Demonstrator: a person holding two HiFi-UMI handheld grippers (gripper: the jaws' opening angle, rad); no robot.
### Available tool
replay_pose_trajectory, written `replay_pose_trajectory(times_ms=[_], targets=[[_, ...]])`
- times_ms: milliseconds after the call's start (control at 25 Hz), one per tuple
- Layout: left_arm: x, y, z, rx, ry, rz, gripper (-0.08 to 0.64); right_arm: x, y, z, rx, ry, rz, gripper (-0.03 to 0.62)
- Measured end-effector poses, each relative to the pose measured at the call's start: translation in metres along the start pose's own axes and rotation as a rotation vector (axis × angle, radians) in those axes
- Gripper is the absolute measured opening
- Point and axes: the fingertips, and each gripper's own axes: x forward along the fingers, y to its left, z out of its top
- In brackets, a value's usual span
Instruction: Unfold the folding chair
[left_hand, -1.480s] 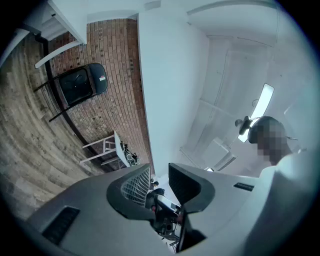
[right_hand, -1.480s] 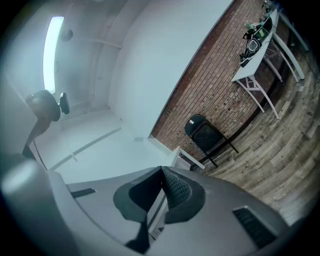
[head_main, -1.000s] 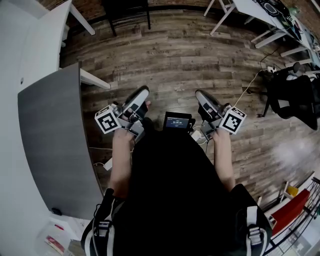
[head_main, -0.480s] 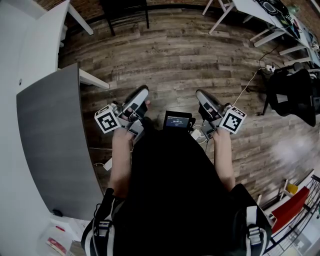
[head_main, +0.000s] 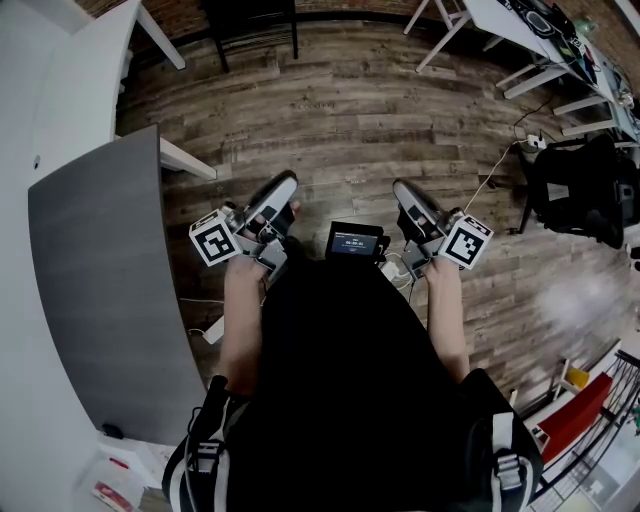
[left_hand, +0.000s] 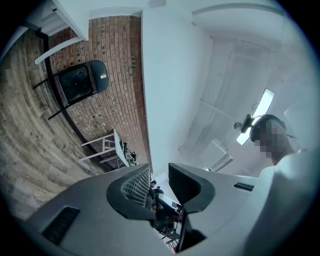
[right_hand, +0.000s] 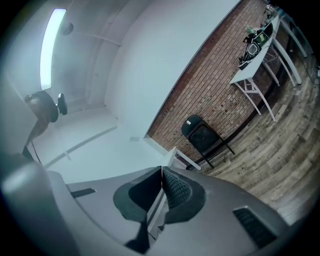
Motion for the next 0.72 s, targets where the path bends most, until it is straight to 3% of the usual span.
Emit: replay_pose_trajectory(times_ms=[720], targets=[[-0.009, -0.032, 0.041, 0.0, -0.006, -0.019, 0.114, 0.014, 0.047, 0.027, -0.039, -0.035, -0.043, 0.016]])
